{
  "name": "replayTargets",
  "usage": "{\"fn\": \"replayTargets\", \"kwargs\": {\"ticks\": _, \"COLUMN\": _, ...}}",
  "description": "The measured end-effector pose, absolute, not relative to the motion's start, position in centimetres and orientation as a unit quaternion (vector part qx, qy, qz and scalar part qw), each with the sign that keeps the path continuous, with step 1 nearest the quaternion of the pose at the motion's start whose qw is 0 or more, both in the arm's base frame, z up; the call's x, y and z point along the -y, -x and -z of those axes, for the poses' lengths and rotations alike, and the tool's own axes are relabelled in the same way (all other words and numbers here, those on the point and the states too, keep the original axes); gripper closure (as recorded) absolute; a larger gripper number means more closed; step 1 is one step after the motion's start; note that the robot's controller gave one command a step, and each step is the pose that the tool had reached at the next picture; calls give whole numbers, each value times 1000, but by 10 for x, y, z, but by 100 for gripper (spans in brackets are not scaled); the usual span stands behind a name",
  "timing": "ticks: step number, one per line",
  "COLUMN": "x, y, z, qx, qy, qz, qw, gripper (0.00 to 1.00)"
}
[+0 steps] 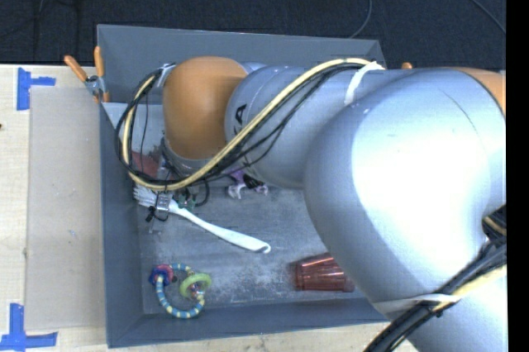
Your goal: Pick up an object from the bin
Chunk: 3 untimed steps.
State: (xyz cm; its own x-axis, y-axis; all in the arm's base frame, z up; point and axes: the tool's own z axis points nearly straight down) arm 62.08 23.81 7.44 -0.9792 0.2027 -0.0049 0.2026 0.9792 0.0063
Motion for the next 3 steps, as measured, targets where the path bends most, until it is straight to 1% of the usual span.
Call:
{"fn": "replayTargets", "kwargs": {"ticks": 1, "x": -243, "y": -620, "z": -76, "qx": -993, "qy": -116, "qz": -2, "qw": 5, "gripper": 0}}
{"fn": "replayTargets", "kwargs": {"ticks": 2, "x": -238, "y": -621, "z": -75, "qx": -995, "qy": -103, "qz": -3, "qw": 3, "gripper": 100}}
{"fn": "replayTargets", "kwargs": {"ticks": 3, "x": -238, "y": -621, "z": -75, "qx": -995, "qy": -103, "qz": -3, "qw": 3, "gripper": 100}}
